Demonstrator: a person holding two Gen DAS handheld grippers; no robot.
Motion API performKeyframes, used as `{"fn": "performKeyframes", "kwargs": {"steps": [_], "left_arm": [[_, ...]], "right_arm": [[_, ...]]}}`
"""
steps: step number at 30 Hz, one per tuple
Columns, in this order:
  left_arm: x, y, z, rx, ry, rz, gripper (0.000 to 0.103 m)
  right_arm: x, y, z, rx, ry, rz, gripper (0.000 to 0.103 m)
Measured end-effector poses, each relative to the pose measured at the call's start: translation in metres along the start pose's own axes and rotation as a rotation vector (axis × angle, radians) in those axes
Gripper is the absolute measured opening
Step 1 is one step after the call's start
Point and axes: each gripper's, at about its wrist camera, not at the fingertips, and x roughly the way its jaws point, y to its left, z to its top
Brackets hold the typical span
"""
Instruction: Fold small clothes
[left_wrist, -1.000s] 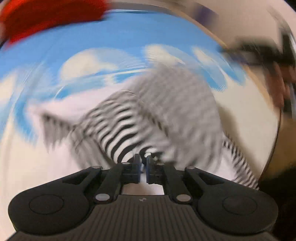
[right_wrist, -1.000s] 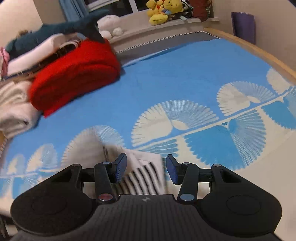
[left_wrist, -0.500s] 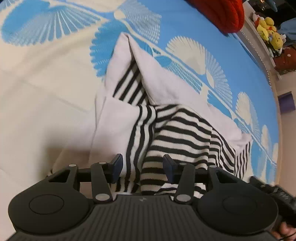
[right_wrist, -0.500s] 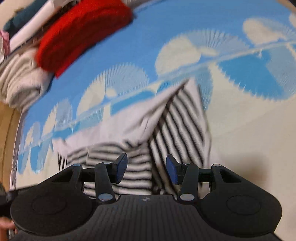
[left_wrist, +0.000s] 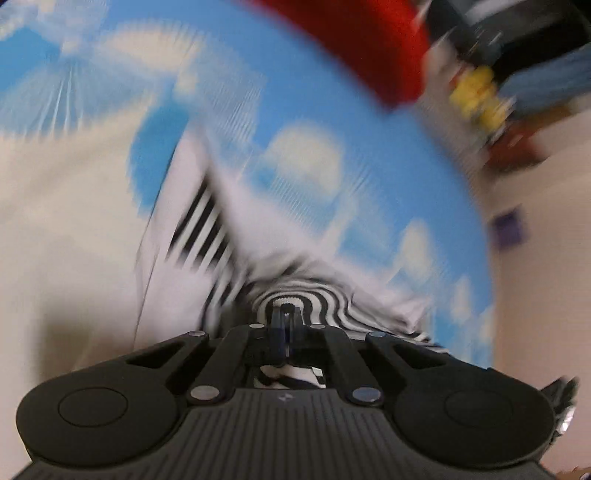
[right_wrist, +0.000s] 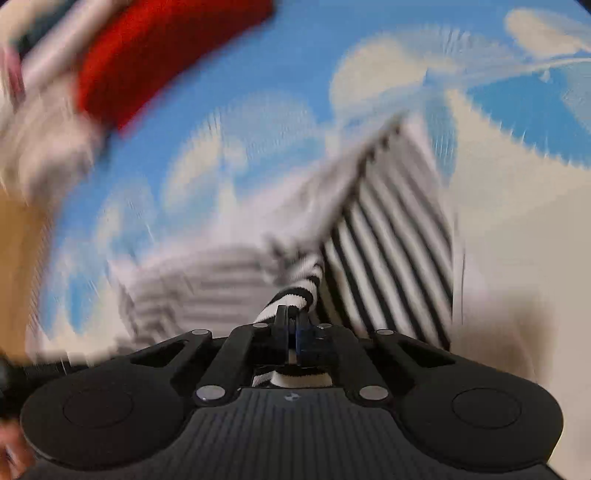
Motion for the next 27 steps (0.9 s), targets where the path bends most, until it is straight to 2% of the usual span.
{"fn": "performKeyframes", "kwargs": {"steps": [1,3,4,5,6,7,8,9,10,11,12,14,15,16,18,21,25,27], "left_arm": [[-0.015,-0.004,0.004,0.01,-0.061,-0.058,0.001],[-0.035,-0.011,0.005,0.045,-0.126,-0.144,0.001],[-0.039,-0.014,0.004,0.072,-0.134,-0.158,0.001],[-0.038,-0.015,0.0,0.103,-0.109,-0.135,0.001],[-0.03,-0.013,-0.003,0.124,-0.051,-0.084,0.001],[-0.017,-0.008,-0.008,0.137,0.034,-0.012,0.001],[0.001,0.002,-0.016,0.131,0.145,0.082,0.001],[0.015,0.013,-0.022,0.108,0.224,0.154,0.001],[0.025,0.022,-0.027,0.084,0.276,0.205,0.003],[0.028,0.027,-0.027,0.077,0.293,0.223,0.003],[0.027,0.029,-0.024,0.074,0.285,0.216,0.005],[0.017,0.032,-0.013,0.037,0.227,0.195,0.034],[0.011,0.033,-0.01,0.006,0.193,0.185,0.039],[0.01,0.035,-0.007,-0.017,0.171,0.172,0.04],[0.012,0.036,0.001,-0.054,0.16,0.141,0.04],[0.022,0.033,-0.002,-0.058,0.168,0.129,0.04],[0.037,0.039,-0.005,-0.073,0.185,0.149,0.04],[0.043,0.041,-0.005,-0.085,0.189,0.153,0.04]], "right_arm": [[-0.014,-0.005,0.009,0.051,-0.077,0.057,0.002],[-0.039,-0.017,0.022,0.126,-0.202,0.162,0.001],[-0.046,-0.023,0.026,0.15,-0.228,0.213,0.001],[-0.047,-0.027,0.028,0.163,-0.217,0.241,0.001],[-0.044,-0.031,0.028,0.17,-0.183,0.236,0.001],[-0.037,-0.035,0.026,0.158,-0.111,0.19,0.001],[-0.025,-0.039,0.022,0.129,-0.007,0.103,0.001],[-0.011,-0.044,0.015,0.107,0.09,0.011,0.002],[0.001,-0.051,0.006,0.096,0.178,-0.086,0.003],[0.008,-0.059,-0.002,0.1,0.22,-0.172,0.006],[0.01,-0.064,-0.006,0.109,0.219,-0.21,0.006],[0.005,-0.065,-0.007,0.116,0.185,-0.213,0.007],[0.0,-0.062,-0.006,0.116,0.161,-0.191,0.011],[-0.005,-0.059,-0.005,0.112,0.138,-0.163,0.016],[-0.009,-0.051,-0.005,0.091,0.118,-0.13,0.039],[-0.001,-0.044,0.003,0.079,0.139,-0.143,0.041],[0.015,-0.044,-0.005,0.085,0.199,-0.186,0.041],[0.024,-0.042,-0.009,0.072,0.218,-0.174,0.041]]}}
